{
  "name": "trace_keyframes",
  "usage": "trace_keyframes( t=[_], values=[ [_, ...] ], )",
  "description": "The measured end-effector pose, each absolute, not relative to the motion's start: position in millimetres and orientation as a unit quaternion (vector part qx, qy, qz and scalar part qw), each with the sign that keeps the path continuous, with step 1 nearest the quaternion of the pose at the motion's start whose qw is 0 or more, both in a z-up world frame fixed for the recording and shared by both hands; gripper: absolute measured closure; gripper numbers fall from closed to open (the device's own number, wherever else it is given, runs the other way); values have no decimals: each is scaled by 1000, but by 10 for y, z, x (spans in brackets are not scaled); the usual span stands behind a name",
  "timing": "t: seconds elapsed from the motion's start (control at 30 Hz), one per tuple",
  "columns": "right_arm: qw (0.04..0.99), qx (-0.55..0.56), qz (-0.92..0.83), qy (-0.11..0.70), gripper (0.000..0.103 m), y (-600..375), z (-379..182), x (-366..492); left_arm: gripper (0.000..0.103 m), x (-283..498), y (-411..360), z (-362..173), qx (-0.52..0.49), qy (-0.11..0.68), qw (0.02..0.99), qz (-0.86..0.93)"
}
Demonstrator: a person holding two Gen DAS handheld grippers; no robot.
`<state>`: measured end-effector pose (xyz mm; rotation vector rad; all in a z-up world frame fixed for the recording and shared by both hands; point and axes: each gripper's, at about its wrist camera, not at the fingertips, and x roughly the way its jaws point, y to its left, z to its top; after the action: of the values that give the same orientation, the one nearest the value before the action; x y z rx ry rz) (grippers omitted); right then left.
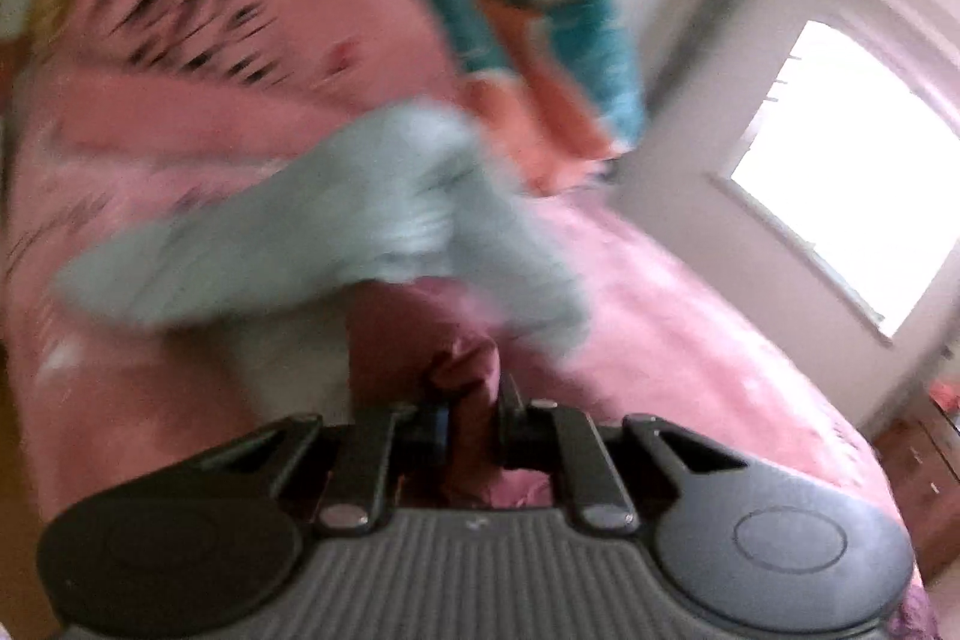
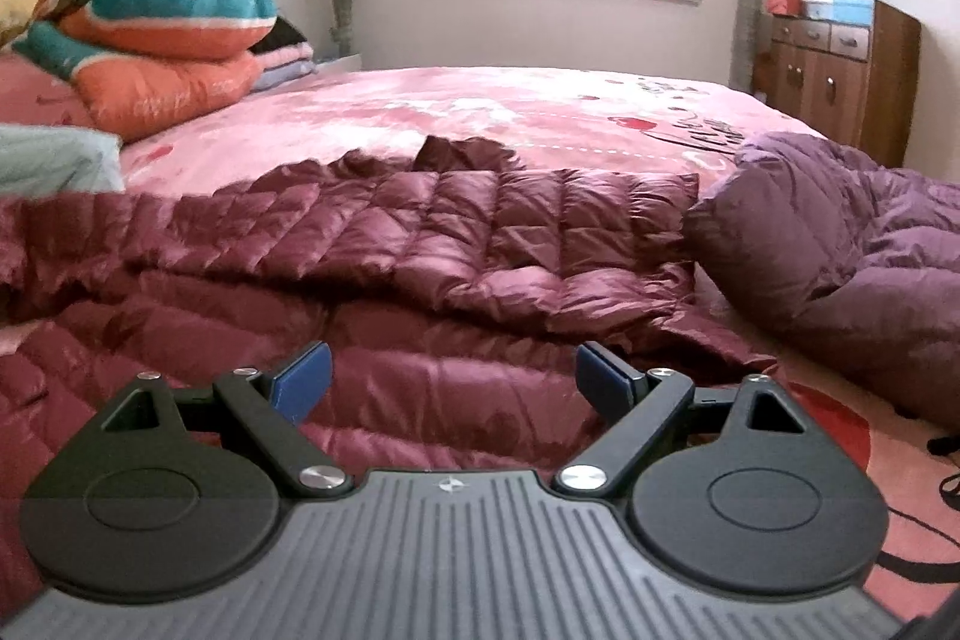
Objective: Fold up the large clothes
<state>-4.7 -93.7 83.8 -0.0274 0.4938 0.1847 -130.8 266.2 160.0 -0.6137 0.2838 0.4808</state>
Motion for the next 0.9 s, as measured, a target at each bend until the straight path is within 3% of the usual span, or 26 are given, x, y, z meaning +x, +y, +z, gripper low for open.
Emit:
trace_keyframes(
  t=[0.2,0.43,0.67,0.9],
  values=[
    [968,46,63,237,0,-1261,932,77,93,-715,2265,2508,-224,100,959,144],
    [959,157,16,235,0,-1874,973,191,93,48,1431,2979,-146,120,982,16],
    [945,240,-31,221,0,-2379,970,207,93,727,380,2825,-98,160,977,-103],
    [942,257,-54,210,0,-2602,950,203,92,1249,-421,2196,-52,227,956,-179]
  ],
)
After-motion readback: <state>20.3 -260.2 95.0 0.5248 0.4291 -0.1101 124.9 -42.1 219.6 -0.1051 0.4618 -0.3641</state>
